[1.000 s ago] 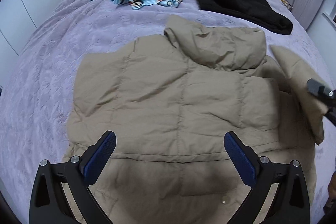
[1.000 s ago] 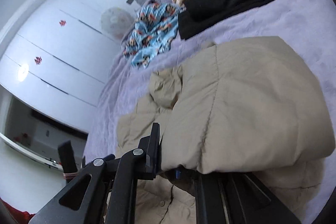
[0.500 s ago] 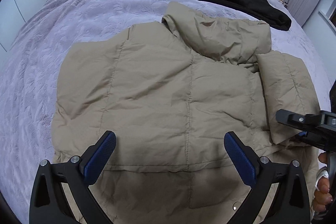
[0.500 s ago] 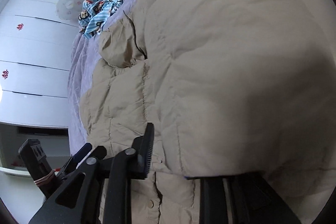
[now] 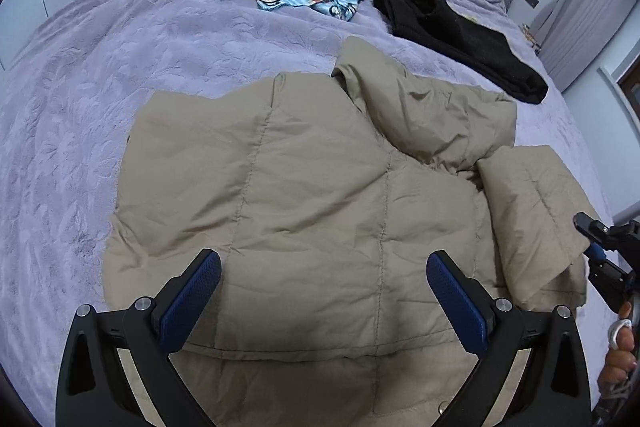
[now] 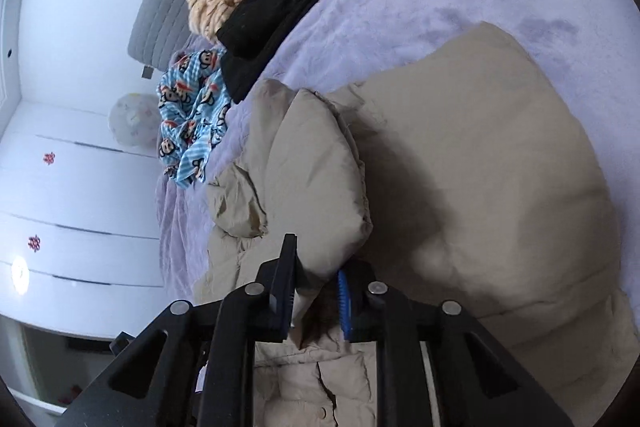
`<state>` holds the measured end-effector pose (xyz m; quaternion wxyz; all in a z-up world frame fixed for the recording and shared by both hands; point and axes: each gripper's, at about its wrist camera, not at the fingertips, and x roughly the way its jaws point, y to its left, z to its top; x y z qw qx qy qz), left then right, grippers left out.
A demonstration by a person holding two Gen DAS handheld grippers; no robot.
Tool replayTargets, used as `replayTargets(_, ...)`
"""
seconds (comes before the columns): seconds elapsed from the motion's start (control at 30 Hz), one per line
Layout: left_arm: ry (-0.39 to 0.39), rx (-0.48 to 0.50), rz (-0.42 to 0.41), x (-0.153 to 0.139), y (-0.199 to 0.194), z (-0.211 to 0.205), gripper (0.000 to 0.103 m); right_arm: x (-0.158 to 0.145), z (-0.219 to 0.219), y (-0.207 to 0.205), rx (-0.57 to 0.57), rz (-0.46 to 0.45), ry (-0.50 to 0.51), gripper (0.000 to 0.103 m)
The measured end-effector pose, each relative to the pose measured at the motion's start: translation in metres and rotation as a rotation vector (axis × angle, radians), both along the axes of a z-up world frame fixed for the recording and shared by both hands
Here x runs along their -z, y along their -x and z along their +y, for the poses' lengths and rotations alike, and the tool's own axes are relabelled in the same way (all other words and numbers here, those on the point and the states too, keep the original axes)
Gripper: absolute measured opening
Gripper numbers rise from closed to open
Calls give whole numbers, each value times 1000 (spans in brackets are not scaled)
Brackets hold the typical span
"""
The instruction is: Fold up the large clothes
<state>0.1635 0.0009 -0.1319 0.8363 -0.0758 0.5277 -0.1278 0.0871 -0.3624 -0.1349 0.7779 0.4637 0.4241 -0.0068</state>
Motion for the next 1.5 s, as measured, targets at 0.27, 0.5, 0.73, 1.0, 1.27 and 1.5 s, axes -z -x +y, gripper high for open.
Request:
replayTargets(0.27, 295, -19, 53, -8, -7, 40, 103, -21, 149, -52, -484, -100, 257, 18)
replayTargets(0.5, 382, 45, 139, 4, -12, 25, 103, 16, 193, -41, -616, 40, 241, 64)
replayTargets(0.73, 387, 124, 215, 26, -21, -22, 103, 3, 127, 20, -504, 89, 300, 64)
replayTargets(1.0, 308, 189, 286, 36, -23, -62, 10, 12, 64, 67, -412, 157, 344, 64)
replayTargets(1.27, 452, 117, 59, -57, -30, -24, 9, 5, 69, 53, -499, 106, 550, 64)
replayTargets(1.5, 345, 105, 139, -21, -24, -13, 9, -3, 4, 50, -358, 105, 600, 53)
